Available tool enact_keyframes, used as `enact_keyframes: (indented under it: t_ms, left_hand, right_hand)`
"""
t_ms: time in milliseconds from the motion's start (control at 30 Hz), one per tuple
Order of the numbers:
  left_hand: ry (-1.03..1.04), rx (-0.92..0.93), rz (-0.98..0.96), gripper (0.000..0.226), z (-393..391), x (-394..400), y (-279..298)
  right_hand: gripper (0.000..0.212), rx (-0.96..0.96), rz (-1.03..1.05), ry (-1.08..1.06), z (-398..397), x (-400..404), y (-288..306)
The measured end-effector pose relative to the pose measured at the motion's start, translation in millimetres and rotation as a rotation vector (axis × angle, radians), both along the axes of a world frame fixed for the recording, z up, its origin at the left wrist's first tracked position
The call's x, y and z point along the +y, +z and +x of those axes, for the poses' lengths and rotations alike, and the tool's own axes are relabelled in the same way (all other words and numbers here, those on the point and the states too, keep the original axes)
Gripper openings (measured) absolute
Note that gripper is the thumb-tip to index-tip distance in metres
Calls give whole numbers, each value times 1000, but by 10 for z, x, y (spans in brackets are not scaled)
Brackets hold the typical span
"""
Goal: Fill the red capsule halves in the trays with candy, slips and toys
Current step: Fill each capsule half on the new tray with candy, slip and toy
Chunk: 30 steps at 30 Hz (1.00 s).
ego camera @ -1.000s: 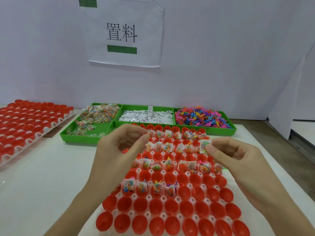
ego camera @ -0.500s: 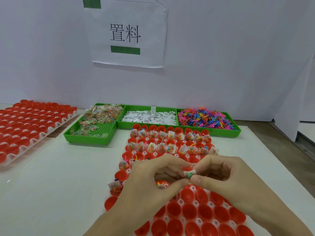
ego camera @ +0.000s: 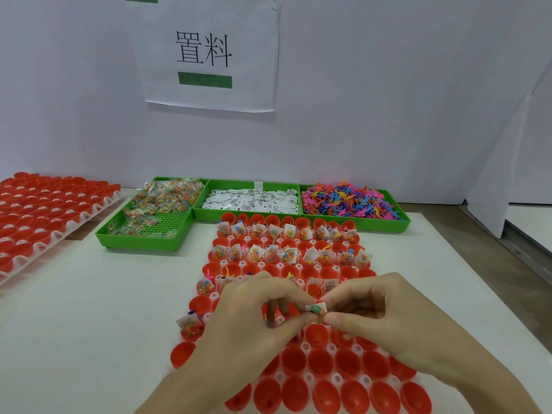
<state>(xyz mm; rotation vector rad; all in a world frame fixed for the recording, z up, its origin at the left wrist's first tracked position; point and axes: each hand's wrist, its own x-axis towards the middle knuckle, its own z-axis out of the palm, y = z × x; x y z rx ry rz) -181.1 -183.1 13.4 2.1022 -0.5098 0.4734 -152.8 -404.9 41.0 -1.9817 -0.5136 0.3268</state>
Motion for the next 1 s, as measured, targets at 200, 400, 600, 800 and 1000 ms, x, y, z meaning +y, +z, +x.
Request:
enact_keyframes:
  t_ms: [200, 400, 600, 800, 1000]
  left_hand:
    - [22, -20, 120, 23, -38, -65, -52]
    - [16, -83, 224, 29, -22, -36, -63]
    - [-11, -93, 271, 25, 33, -41, -99]
    - [-25, -111, 310, 24, 31, -74, -112]
    - [-24, -43, 284, 18, 19, -9, -55]
  right_hand:
    - [18, -76, -104, -35, 2, 14, -61]
    - [15, -129, -171, -46, -23, 64, -96]
    - [20, -214, -235, -73, -53, 111, -89]
    - [25, -249, -278, -71, -63, 111, -84]
    - [17, -188, -224, -61, -54, 103, -108]
